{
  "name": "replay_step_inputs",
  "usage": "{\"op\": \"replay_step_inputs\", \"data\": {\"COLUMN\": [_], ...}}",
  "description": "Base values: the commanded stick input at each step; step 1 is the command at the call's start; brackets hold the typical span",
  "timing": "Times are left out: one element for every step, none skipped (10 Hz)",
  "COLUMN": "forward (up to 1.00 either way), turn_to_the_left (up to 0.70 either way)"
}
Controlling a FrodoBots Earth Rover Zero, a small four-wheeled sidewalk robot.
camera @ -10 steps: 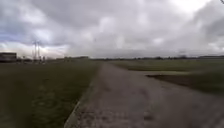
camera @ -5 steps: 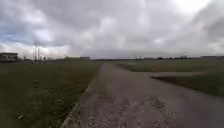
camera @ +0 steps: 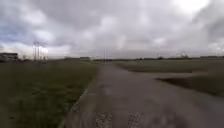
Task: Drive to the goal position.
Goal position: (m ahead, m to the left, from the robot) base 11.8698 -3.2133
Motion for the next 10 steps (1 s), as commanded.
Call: {"op": "replay_step_inputs", "data": {"forward": [1.00, 1.00, 1.00, 1.00, 1.00, 1.00, 1.00, 1.00, 1.00, 1.00], "turn_to_the_left": [0.00, 0.00, 0.00, 0.00, 0.00, 0.00, 0.00, 0.00, 0.00, 0.00]}}
